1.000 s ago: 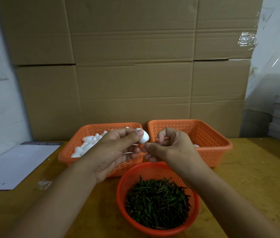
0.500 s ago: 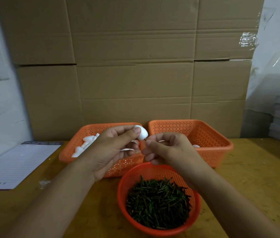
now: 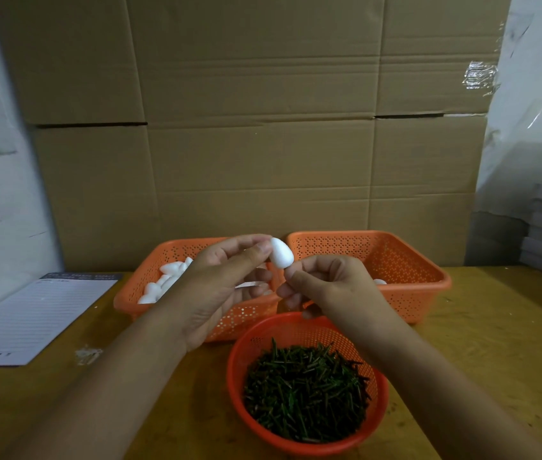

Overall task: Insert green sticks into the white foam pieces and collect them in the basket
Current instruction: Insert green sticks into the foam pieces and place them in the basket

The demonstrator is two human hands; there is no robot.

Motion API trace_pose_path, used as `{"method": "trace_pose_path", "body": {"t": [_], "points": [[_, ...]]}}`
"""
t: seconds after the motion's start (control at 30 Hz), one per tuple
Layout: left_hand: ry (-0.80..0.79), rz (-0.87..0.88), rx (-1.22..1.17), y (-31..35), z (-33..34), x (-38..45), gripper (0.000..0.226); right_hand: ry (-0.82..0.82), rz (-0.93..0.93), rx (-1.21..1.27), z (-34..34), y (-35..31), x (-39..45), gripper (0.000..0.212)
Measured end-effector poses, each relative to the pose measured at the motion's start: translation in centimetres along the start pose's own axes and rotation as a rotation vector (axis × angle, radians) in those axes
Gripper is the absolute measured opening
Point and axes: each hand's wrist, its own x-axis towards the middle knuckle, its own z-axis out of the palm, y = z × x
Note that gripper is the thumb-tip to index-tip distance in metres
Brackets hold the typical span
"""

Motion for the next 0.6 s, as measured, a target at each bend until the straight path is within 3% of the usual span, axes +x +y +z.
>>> {"method": "trace_pose_path", "body": {"t": [0.13, 0.3, 0.6], "points": [[0.025, 0.038, -0.007, -0.08, 0.1, -0.07, 0.047, 0.022, -0.019, -0.02, 0.13, 0.05, 0.01, 0.012], [0.003, 0.071, 0.062, -0.1, 0.13, -0.2, 0.035, 0.015, -0.027, -0.05, 0.14, 0.09, 0.0, 0.012], [-0.023, 0.049, 0.089, -0.16, -0.12, -0.23, 0.036, -0.054, -0.007, -0.022, 0.04, 0.27, -0.02, 0.017]]}}
